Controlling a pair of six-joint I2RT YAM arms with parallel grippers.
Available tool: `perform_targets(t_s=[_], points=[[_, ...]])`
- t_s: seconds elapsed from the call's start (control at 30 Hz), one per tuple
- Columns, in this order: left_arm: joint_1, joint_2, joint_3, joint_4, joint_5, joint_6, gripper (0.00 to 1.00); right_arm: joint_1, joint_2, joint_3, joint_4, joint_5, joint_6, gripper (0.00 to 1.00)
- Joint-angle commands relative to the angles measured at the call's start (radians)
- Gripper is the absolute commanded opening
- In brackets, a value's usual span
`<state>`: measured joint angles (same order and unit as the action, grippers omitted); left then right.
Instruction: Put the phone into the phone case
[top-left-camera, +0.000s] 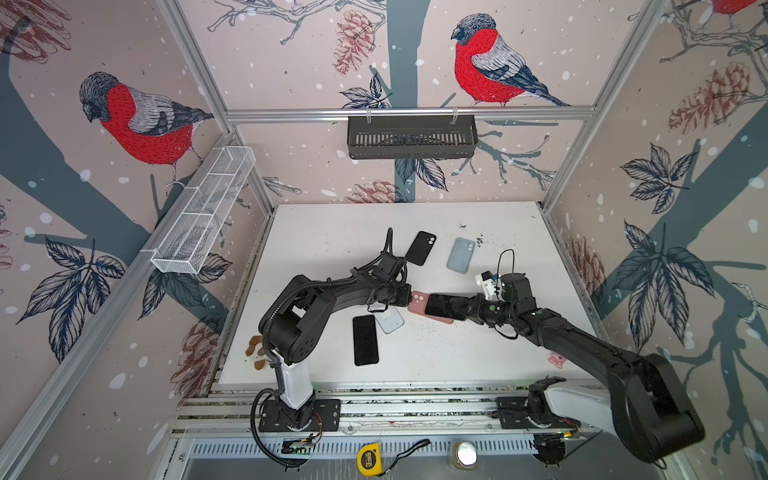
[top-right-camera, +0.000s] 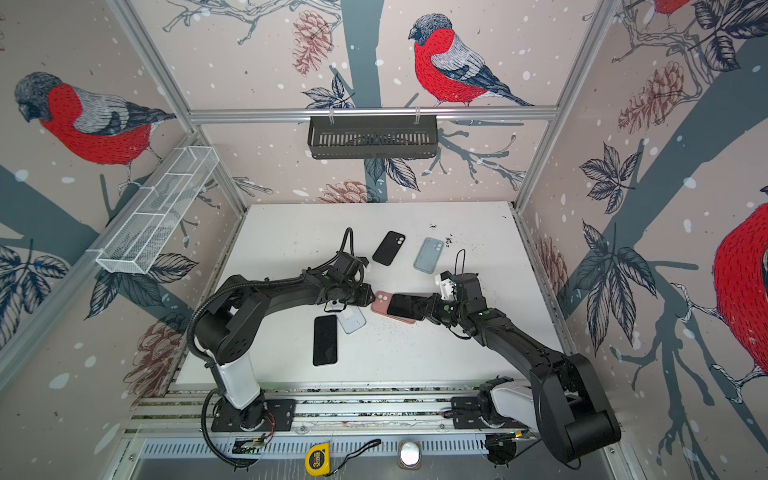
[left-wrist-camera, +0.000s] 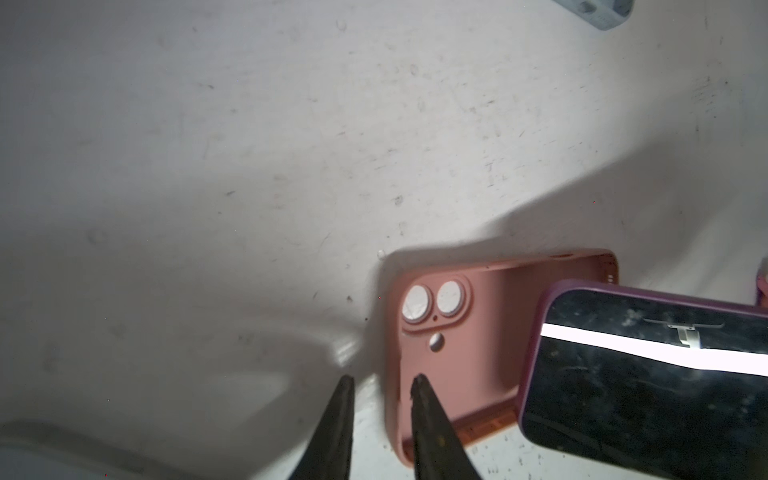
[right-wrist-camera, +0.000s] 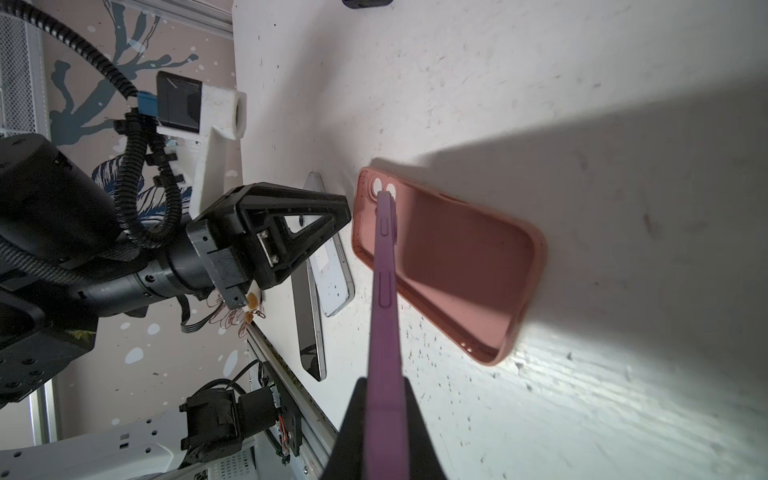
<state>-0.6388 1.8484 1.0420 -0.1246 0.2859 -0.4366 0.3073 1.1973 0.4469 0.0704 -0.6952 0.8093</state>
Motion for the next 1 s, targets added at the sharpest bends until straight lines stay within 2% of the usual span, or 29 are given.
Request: perform_targets(t_s=[0.0,0.27,0.97], points=[[0.01,0.019,0.0,0.011,0.048,0.004,0.28,0.001,0.011,-0.004,0.076,-0.04,0.018,0.01],[0.013,0.021,0.013,0.036,0.143,-0.019,0.29,-0.002,0.051,-0.019,0.104,-0.057,0.021,0.01],[0.007,-0.006,-0.016,0.061,0.215,-0.063,0.29,-0.003,0.138,-0.03,0.163,-0.075,0.037,0.01]])
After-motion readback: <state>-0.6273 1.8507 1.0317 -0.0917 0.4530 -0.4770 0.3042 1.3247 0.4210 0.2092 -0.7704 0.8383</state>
